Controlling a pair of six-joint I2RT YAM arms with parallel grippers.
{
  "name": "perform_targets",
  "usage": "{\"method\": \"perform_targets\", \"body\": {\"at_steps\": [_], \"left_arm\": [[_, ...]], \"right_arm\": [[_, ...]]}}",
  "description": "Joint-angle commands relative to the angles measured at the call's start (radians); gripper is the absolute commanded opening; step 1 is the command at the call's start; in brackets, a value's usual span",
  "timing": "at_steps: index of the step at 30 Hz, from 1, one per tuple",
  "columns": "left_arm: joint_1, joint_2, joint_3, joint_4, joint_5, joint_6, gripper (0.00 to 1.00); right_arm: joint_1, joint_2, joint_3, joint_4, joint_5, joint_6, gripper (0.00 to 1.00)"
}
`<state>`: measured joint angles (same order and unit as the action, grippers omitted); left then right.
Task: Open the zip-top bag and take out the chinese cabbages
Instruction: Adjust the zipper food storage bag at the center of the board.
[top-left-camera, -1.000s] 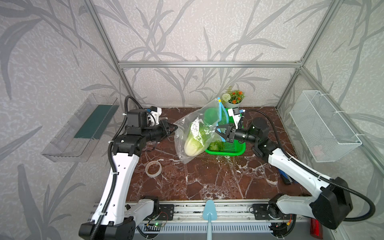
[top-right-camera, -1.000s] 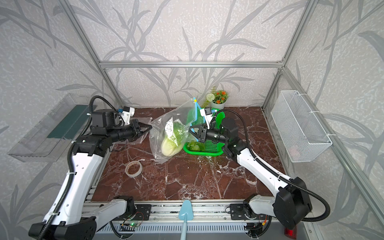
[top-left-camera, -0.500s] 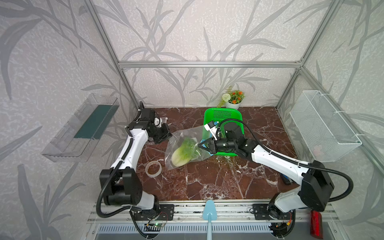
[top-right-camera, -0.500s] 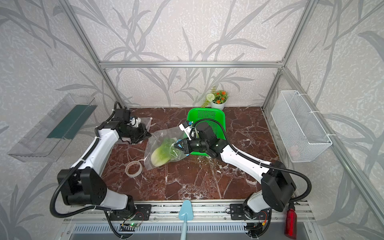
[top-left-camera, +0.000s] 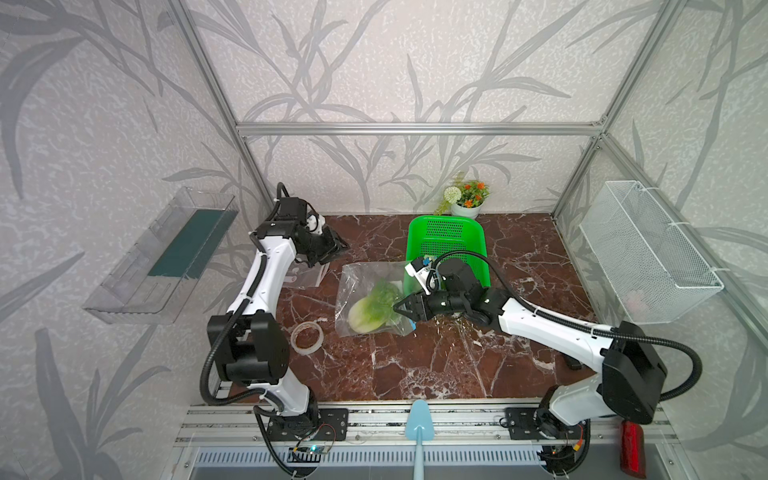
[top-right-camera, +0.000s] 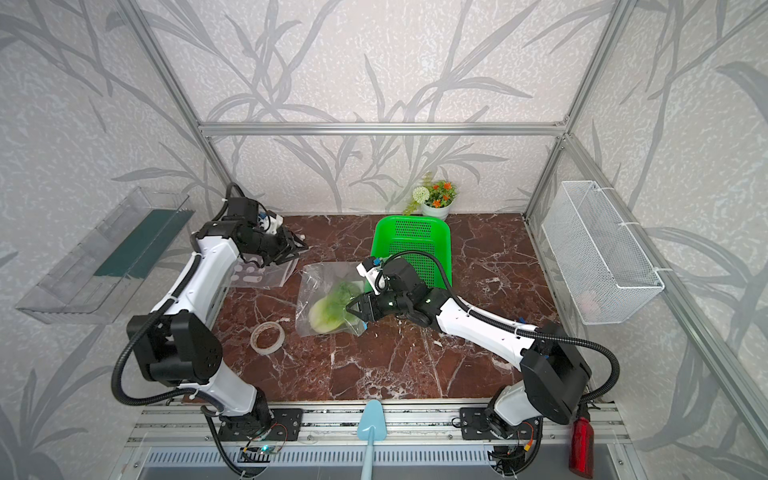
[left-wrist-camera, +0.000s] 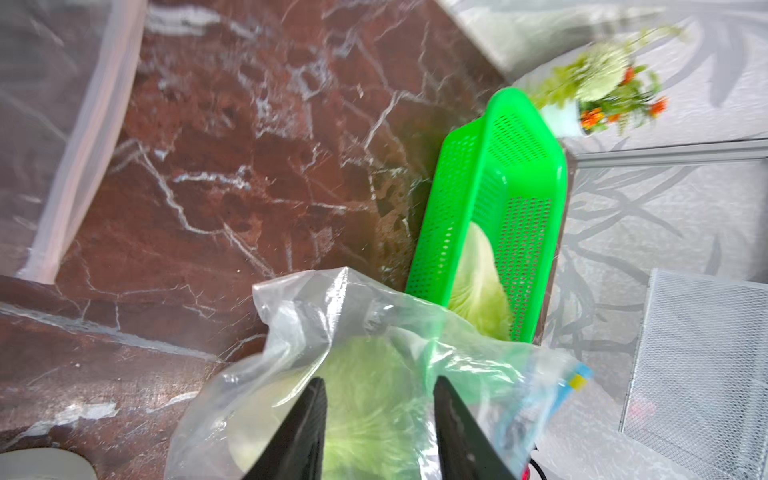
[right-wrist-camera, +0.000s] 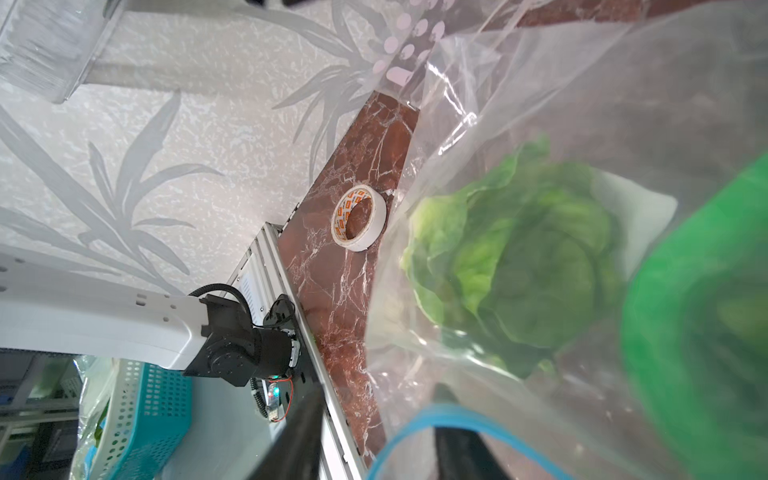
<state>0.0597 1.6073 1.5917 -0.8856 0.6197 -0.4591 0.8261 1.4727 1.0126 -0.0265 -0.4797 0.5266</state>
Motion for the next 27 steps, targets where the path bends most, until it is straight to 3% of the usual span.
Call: {"method": "perform_targets", "body": {"at_steps": [1,9,13,21,27], "left_arm": [[-0.023,-0.075,0.058,-0.062,-0.01,0.015,0.43],[-0.299,-0.109,0.131,-0.126,-0.054,0.046,0.42],[-0.41,-0.103,0.11,-0.165,-0.12,0.077,0.38],[-0.68,-0.015,0.117,-0.29,-0.272,0.224,0.31],[-0.858,0.027,0.066,-0.277,-0.346,0.29,0.3]], "right_arm": [[0.004,-0.058,-0.033,-0.018,0.028,-0.002,0.54],[0.002,-0.238,-0.122,-0.07,0.145,-0.009,0.83],[-0.022,-0.327,-0.153,-0.14,0.208,-0.007,0.86],[-0.176,-0.558,-0.262,-0.233,0.29,0.063,0.85],[-0.28,-0.699,-0.325,-0.237,0.273,0.093,0.85]]}}
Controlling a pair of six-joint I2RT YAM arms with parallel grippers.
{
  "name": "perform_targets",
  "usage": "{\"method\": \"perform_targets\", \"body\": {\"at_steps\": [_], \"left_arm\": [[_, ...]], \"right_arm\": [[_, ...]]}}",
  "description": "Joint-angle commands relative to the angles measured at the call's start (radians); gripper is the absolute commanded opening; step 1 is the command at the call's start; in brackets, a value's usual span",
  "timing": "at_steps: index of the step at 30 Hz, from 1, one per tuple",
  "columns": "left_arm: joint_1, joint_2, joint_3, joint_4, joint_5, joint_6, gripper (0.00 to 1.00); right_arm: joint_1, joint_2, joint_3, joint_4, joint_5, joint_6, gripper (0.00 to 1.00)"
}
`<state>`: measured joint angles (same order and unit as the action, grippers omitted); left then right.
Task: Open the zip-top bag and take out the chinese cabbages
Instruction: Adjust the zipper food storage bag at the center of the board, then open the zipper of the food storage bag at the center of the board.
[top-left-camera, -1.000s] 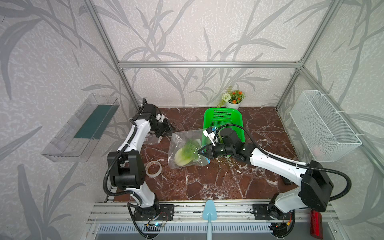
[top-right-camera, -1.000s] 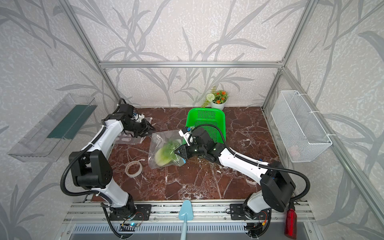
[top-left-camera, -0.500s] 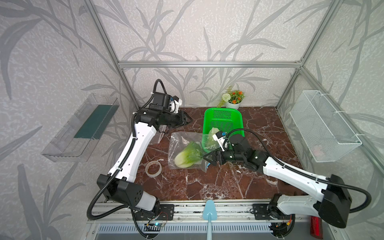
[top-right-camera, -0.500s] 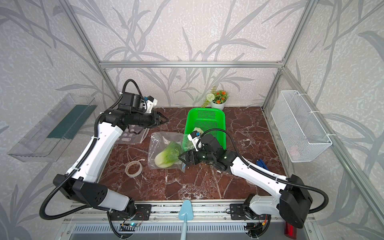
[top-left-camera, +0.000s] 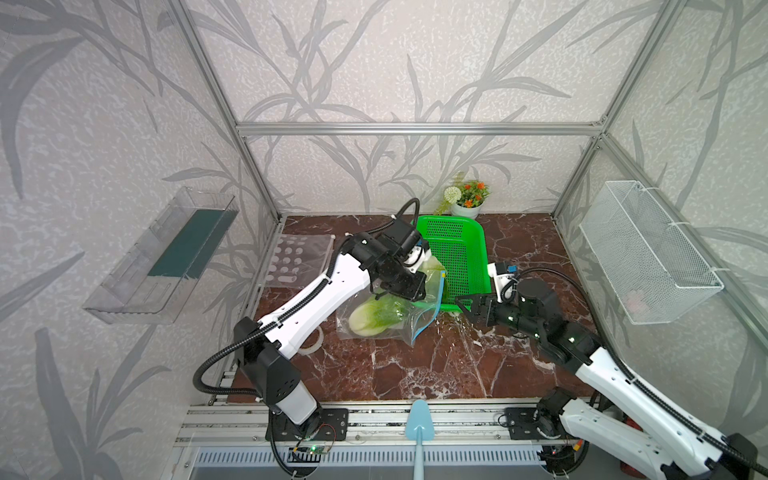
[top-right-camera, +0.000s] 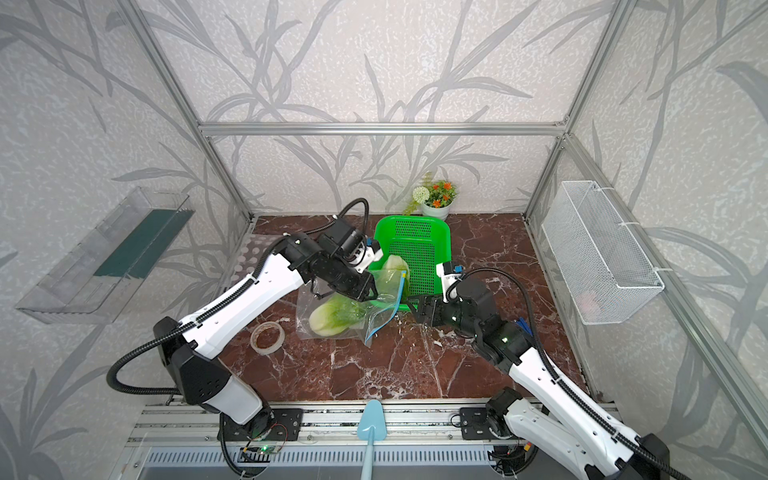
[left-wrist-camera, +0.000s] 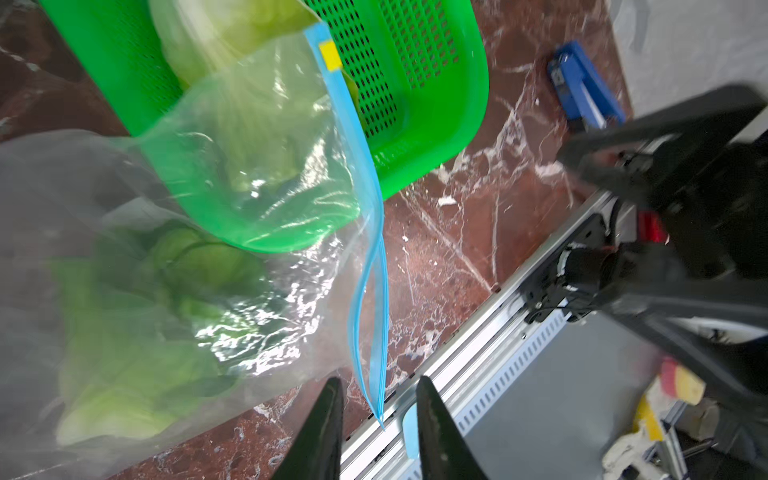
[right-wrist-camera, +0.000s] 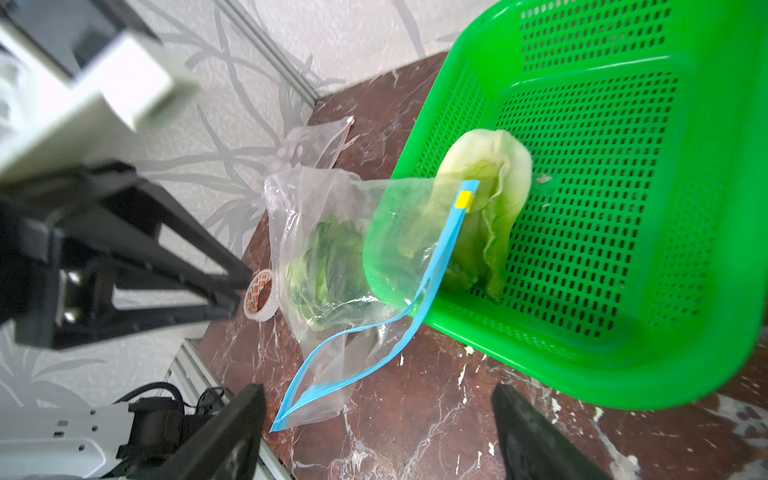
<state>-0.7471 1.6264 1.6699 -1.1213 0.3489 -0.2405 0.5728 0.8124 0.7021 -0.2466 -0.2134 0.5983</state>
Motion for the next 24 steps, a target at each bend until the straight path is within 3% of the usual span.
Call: {"method": "perform_targets", "body": {"at_steps": [1,9,17,24], "left_arm": [[-0.075,0.016,-0.011,-0.043,-0.096,0.076,0.3],[-0.186,0.132,0.033,-0.08,-0.324,0.044,0.3],[-0.235,0.19,0.018,-0.043,-0.542,-0.018,0.28],[-0.26,0.23,0.019,-0.033,-0.564,-0.034,0.28]], "right_arm": [[-0.033,-0.046,-0.016,-0.023,0.004,0.02,0.86],[-0.054,-0.062,-0.06,0.005,-0.03,0.027,0.85],[-0.072,-0.074,-0.087,0.026,-0.053,0.026,0.85],[-0.094,-0.087,-0.096,0.031,-0.066,0.028,0.85]]}}
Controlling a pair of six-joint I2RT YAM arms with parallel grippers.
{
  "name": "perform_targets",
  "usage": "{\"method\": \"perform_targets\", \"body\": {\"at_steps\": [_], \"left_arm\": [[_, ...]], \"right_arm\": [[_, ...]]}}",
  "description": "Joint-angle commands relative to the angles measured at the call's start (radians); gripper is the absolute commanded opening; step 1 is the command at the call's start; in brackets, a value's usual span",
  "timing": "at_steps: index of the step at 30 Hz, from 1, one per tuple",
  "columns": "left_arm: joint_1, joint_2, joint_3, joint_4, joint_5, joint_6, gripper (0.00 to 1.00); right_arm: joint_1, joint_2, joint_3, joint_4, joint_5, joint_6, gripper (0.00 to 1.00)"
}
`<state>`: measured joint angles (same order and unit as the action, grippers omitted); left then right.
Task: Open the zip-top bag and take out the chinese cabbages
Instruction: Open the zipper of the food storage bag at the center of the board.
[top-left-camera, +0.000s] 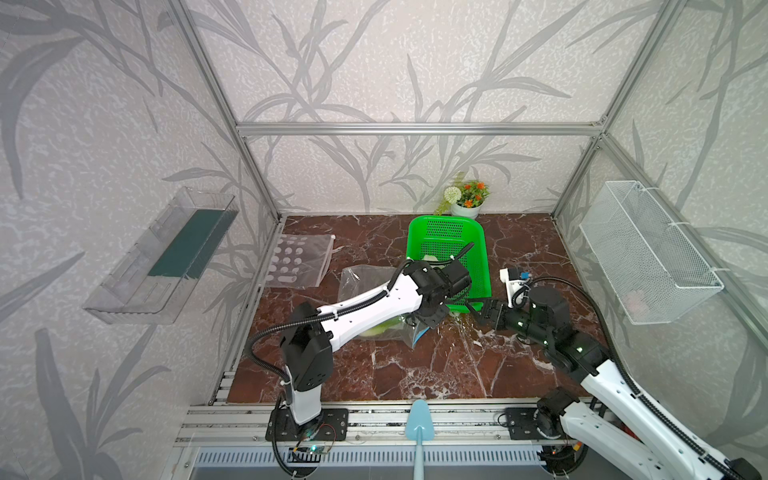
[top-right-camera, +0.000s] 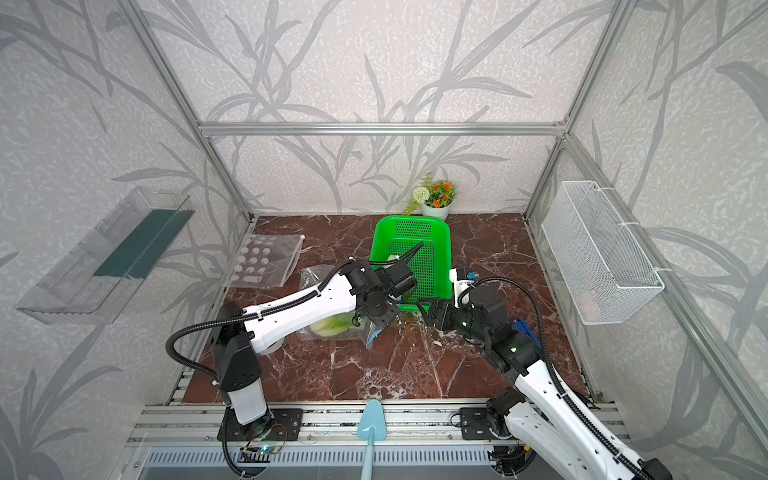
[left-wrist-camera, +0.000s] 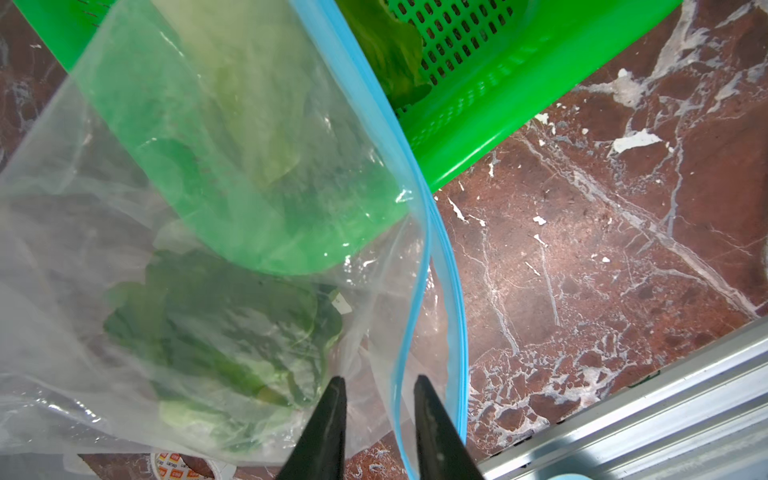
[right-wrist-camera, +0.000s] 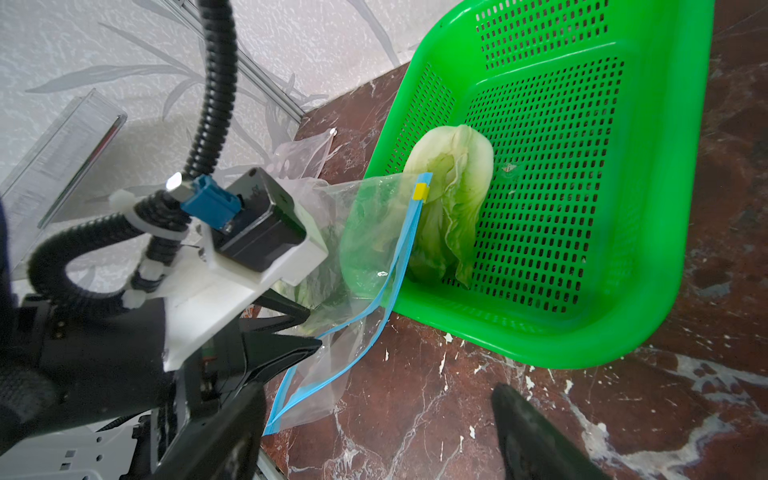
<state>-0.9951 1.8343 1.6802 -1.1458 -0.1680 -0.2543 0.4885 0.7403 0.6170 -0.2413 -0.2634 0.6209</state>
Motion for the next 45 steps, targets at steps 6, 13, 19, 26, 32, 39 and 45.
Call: {"method": "perform_targets", "body": {"at_steps": [6,13,19,26,32,39,45], "left_arm": [[-0.037,0.032,0.014,-0.007,-0.022,-0.032,0.28],[-0.04,0.077,0.0,-0.035,-0.082,-0.055,0.29],[-0.04,0.099,0.006,-0.05,-0.139,-0.076,0.03],[-0.04,0.02,0.07,-0.074,-0.135,-0.086,0.0],[-0.039,-0.112,0.052,-0.045,-0.114,-0.12,0.0],[-0.038,-0.209,-0.005,-0.014,-0.093,-0.149,0.0],[-0.034,-0.269,-0.064,0.035,-0.09,-0.162,0.0]], "right_arm": [[-0.021,-0.02,-0.019,0.025,-0.023,0.005,0.85],[-0.024,-0.024,-0.028,0.032,-0.031,0.006,0.85],[-0.026,-0.016,-0.024,0.049,-0.047,0.002,0.85],[-0.016,0.046,-0.032,0.153,-0.148,0.007,0.65],[0.09,0.152,-0.011,0.291,-0.171,-0.002,0.37],[0.166,0.352,0.02,0.495,-0.209,0.061,0.21],[0.227,0.501,0.159,0.51,-0.231,0.029,0.26]]}}
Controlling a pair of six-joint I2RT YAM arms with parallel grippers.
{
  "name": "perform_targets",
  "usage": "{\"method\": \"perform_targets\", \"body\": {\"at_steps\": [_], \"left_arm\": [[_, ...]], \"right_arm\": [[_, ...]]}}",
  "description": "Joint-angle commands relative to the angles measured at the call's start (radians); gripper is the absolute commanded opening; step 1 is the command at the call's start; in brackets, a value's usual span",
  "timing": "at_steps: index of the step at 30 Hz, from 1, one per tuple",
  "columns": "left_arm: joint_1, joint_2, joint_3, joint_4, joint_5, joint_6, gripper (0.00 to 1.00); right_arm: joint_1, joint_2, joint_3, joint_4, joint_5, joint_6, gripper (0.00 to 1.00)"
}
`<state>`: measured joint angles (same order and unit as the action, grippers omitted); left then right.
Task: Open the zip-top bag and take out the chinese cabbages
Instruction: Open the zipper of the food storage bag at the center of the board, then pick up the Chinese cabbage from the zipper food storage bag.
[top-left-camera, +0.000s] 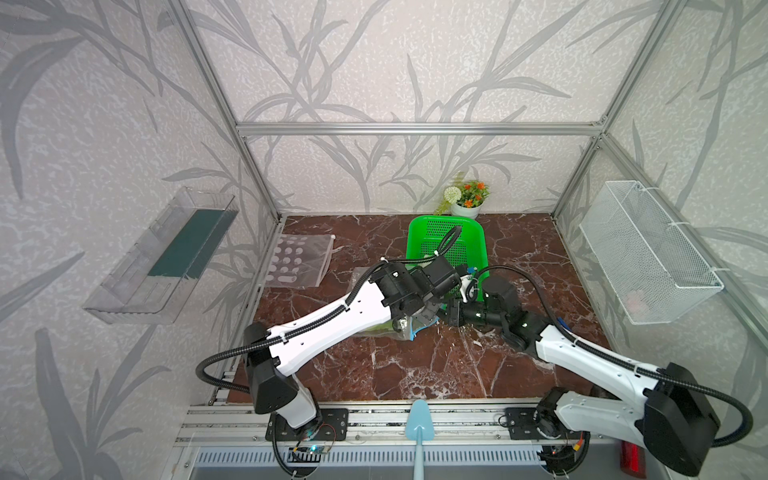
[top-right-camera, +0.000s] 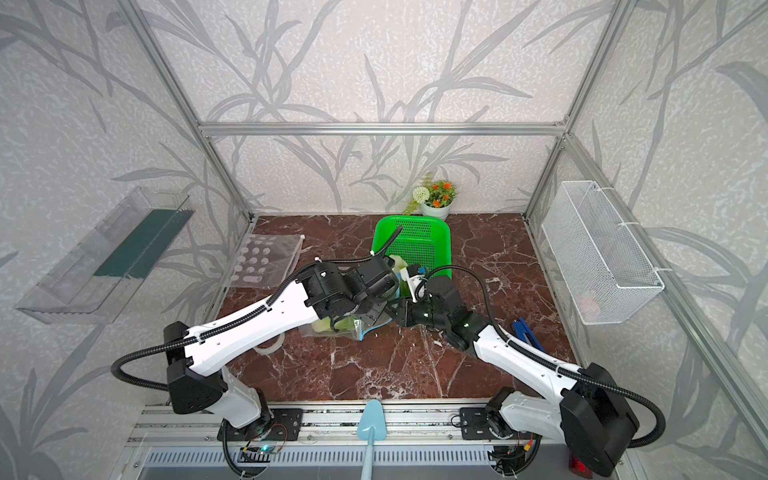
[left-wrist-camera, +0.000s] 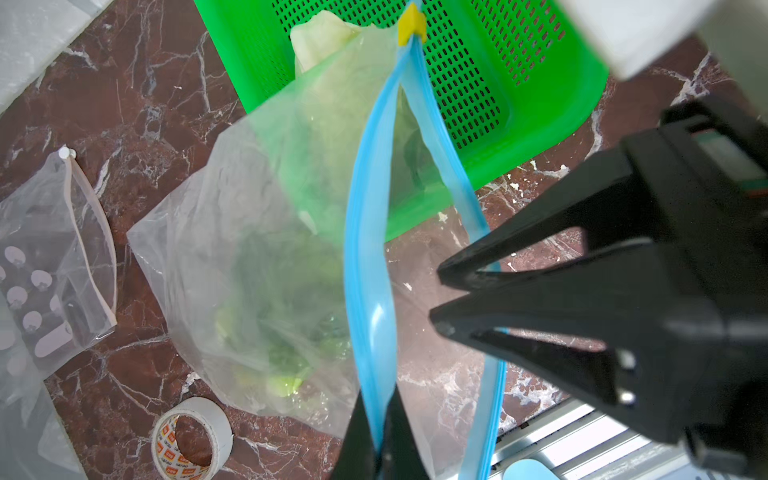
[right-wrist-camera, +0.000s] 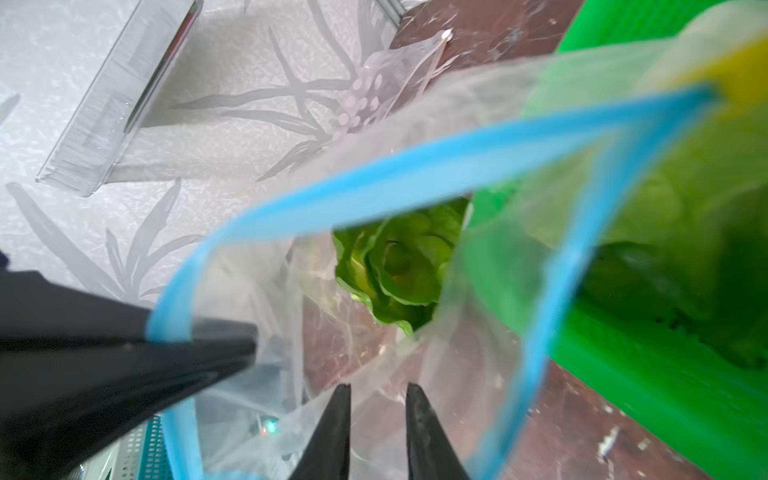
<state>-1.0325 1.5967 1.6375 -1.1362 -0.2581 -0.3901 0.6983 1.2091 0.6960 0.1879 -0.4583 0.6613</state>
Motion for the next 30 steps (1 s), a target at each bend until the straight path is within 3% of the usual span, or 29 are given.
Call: {"method": "perform_targets", "body": {"at_steps": [1,5,15,24,30], "left_arm": [[0.002,-0.037,-0.027,0.027,-0.001,-0.029,0.0],[0.005,-0.07,-0.05,0.043,-0.008,-0.042,0.0],[0.055,-0.189,-0.15,0.188,0.033,-0.092,0.0],[0.167,-0.294,-0.254,0.325,0.205,-0.178,0.0],[0.173,-0.307,-0.262,0.363,0.287,-0.189,0.0]], "right_arm": [[0.019,0.044,0.097,0.075,-0.04,-0.015,0.26],[0.027,0.097,0.171,-0.008,-0.022,-0.071,0.26],[0.108,0.213,0.156,0.089,-0.037,-0.055,0.38],[0.163,0.222,0.123,0.096,-0.025,-0.181,0.7],[0.17,0.279,0.192,-0.023,0.042,-0.266,0.74]]}}
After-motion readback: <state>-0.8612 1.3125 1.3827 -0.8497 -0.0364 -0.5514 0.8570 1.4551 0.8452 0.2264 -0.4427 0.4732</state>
